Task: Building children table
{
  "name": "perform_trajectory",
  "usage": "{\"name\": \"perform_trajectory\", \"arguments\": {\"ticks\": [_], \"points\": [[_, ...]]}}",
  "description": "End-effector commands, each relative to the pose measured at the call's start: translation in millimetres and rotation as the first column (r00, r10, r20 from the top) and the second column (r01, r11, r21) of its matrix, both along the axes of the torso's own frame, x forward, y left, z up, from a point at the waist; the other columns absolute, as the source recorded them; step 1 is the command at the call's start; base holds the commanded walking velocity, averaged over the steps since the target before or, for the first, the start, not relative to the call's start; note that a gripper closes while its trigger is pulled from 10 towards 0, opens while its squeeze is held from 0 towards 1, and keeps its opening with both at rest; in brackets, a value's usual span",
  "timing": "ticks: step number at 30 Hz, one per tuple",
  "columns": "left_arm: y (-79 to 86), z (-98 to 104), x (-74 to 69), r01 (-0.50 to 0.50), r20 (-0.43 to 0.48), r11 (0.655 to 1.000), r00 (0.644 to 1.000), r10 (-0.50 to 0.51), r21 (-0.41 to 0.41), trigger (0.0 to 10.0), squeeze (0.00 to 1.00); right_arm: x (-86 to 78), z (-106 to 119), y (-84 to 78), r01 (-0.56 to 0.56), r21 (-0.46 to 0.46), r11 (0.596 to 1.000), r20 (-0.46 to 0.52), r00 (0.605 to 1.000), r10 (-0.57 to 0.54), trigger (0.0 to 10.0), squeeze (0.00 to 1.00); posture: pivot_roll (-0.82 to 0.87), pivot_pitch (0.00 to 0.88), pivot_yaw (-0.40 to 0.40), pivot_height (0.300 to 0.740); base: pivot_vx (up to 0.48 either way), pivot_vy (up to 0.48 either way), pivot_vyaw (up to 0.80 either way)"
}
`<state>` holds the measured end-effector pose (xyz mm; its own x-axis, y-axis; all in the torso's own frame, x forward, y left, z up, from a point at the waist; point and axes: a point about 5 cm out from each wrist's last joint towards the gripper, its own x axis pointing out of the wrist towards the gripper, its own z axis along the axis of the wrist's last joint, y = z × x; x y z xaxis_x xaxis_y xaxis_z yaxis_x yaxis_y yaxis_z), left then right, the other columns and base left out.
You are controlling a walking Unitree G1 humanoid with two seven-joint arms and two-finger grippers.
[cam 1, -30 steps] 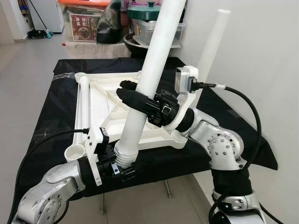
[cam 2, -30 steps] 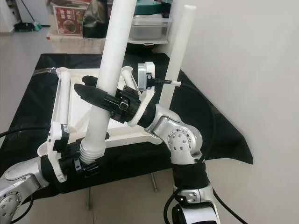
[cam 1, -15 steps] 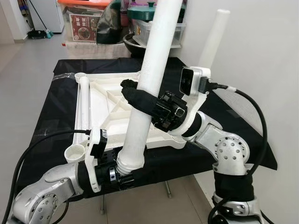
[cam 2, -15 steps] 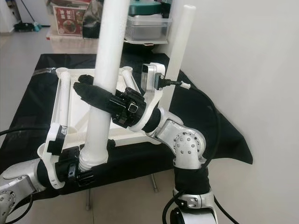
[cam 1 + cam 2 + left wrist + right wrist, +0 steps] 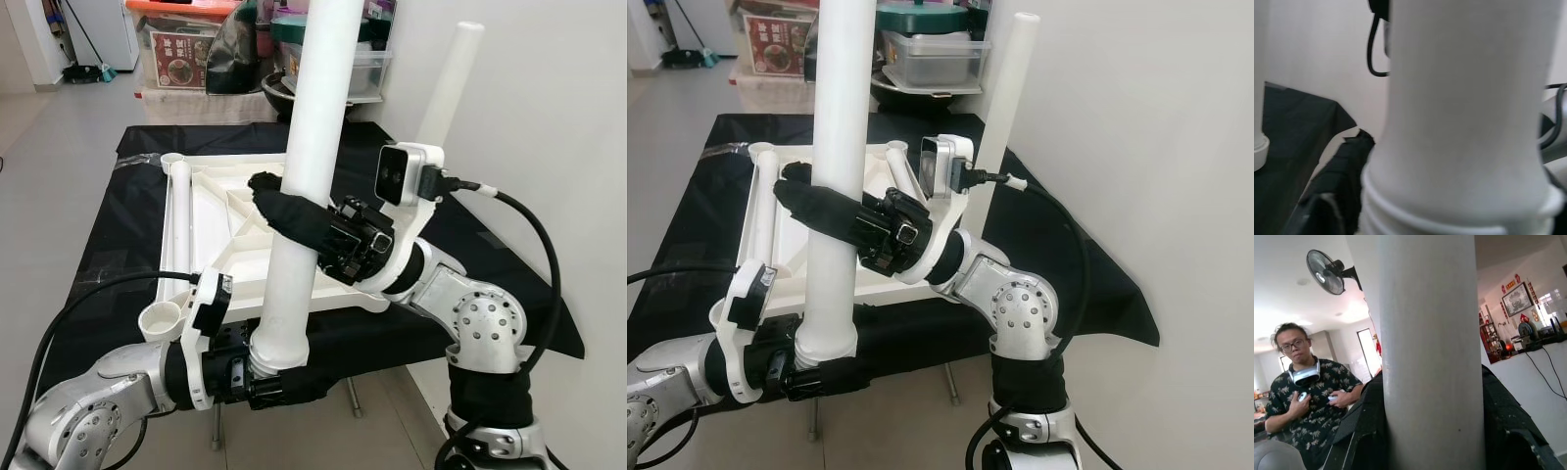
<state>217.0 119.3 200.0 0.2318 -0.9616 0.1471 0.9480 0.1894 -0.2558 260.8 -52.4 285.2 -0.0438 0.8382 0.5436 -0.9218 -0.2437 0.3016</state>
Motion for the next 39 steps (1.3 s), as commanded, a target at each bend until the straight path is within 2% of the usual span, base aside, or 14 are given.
{"name": "perform_trajectory", "arguments": {"ticks": [1, 12, 13, 14, 15, 23, 25, 27, 28, 30, 33, 34, 36, 39], "points": [[-20.5, 7.1, 0.1, 0.049, 0.022, 0.998, 0.999, -0.049, -0.036, 0.0, 0.0, -29.3, 1.6, 41.7, -0.277, 0.015, 0.961, 0.004, 0.961, 0.277, 10.0, 0.0, 0.11, 0.0, -0.092, 0.74, 0.0, 0.0, 0.0], [-15.2, 7.2, 3.2, 0.01, 0.022, 0.999, 1.0, -0.009, -0.049, 0.0, 0.0, -21.8, -1.7, 40.1, -0.217, 0.001, 0.976, -0.017, 0.976, 0.217, 10.0, 0.0, 0.11, 0.0, -0.091, 0.74, 0.0, 0.0, 0.0], [-13.7, 7.1, 4.0, 0.001, 0.022, 0.999, 1.0, 0.0, -0.044, 0.0, 0.0, -21.0, -2.2, 39.6, -0.207, -0.005, 0.978, -0.018, 0.978, 0.207, 10.0, 0.68, 0.11, 0.0, -0.091, 0.74, 0.0, 0.0, 0.0], [-13.7, 7.1, 4.0, 0.001, 0.022, 0.999, 1.0, 0.0, -0.044, 0.0, 0.0, -21.0, -2.2, 39.6, -0.207, -0.005, 0.978, -0.018, 0.978, 0.207, 10.0, 0.68, 0.11, 0.0, -0.091, 0.74, 0.0, 0.0, 0.0], [-12.3, 7.0, 4.5, -0.004, 0.024, 0.999, 1.0, 0.005, -0.038, 0.0, 0.0, -20.1, -2.9, 39.1, -0.198, -0.012, 0.98, -0.02, 0.98, 0.198, 10.0, 1.0, 0.11, 0.0, -0.091, 0.74, 0.0, 0.0, 0.0], [-0.9, 5.5, 8.8, -0.056, 0.051, 0.998, 0.997, 0.054, 0.031, 0.0, 0.0, -11.3, -7.9, 30.3, -0.111, -0.091, 0.99, -0.006, 0.994, 0.111, 10.0, 1.0, 0.1, 0.0, -0.089, 0.74, 0.0, 0.0, 0.0], [5.0, 2.9, 10.8, -0.089, 0.069, 0.993, 0.994, 0.084, 0.08, 0.0, 0.0, -5.3, -11.2, 24.1, -0.038, -0.15, 0.988, 0.014, 0.999, 0.041, 10.0, 1.0, 0.1, 0.0, -0.088, 0.74, 0.0, 0.0, 0.0], [10.4, -1.5, 11.3, -0.119, 0.086, 0.984, 0.99, 0.108, 0.131, 0.0, 0.0, 8.0, -19.0, 15.8, 0.107, -0.257, 0.96, 0.058, 0.994, -0.096, 10.0, 1.0, 0.09, 0.0, -0.084, 0.74, 0.0, 0.0, 0.0], [10.4, -1.5, 11.3, -0.119, 0.086, 0.984, 0.99, 0.108, 0.131, 0.0, 0.0, 8.0, -19.0, 15.8, 0.107, -0.257, 0.96, 0.058, 0.994, -0.096, 10.0, 1.0, 0.09, 0.0, -0.084, 0.74, 0.0, 0.0, 0.0], [15.0, -5.8, 10.9, -0.146, 0.098, 0.974, 0.987, 0.131, 0.172, 0.0, 0.0, 23.5, -28.1, 3.2, 0.255, -0.357, 0.899, 0.124, 0.966, -0.225, 10.0, 1.0, 0.09, 0.0, -0.083, 0.74, 0.0, 0.0, 0.0], [21.1, -14.5, 12.2, -0.193, 0.119, 0.953, 0.978, 0.169, 0.232, 0.0, 0.0, 40.4, -27.8, -15.1, 0.399, -0.404, 0.823, 0.168, 0.917, -0.362, 10.0, 1.0, 0.08, 0.0, -0.077, 0.74, 0.0, 0.0, 0.0], [21.1, -14.5, 12.2, -0.193, 0.119, 0.953, 0.978, 0.169, 0.232, 0.0, 0.0, 40.4, -27.8, -15.1, 0.399, -0.404, 0.823, 0.168, 0.917, -0.362, 10.0, 1.0, 0.08, 0.0, -0.077, 0.74, 0.0, 0.0, 0.0], [24.7, -20.6, 14.4, -0.223, 0.134, 0.937, 0.972, 0.193, 0.269, 0.0, 0.0, 48.7, -22.2, -24.6, 0.481, -0.401, 0.78, 0.186, 0.876, -0.445, 10.0, 1.0, 0.08, 0.0, -0.073, 0.74, 0.0, 0.0, 0.0], [26.3, -23.8, 17.0, -0.247, 0.148, 0.924, 0.966, 0.211, 0.291, 0.0, 0.0, 53.8, -18.6, -28.6, 0.528, -0.391, 0.754, 0.179, 0.847, -0.501, 10.0, 1.0, 0.07, 0.0, -0.072, 0.74, 0.0, 0.0, 0.0]]}}
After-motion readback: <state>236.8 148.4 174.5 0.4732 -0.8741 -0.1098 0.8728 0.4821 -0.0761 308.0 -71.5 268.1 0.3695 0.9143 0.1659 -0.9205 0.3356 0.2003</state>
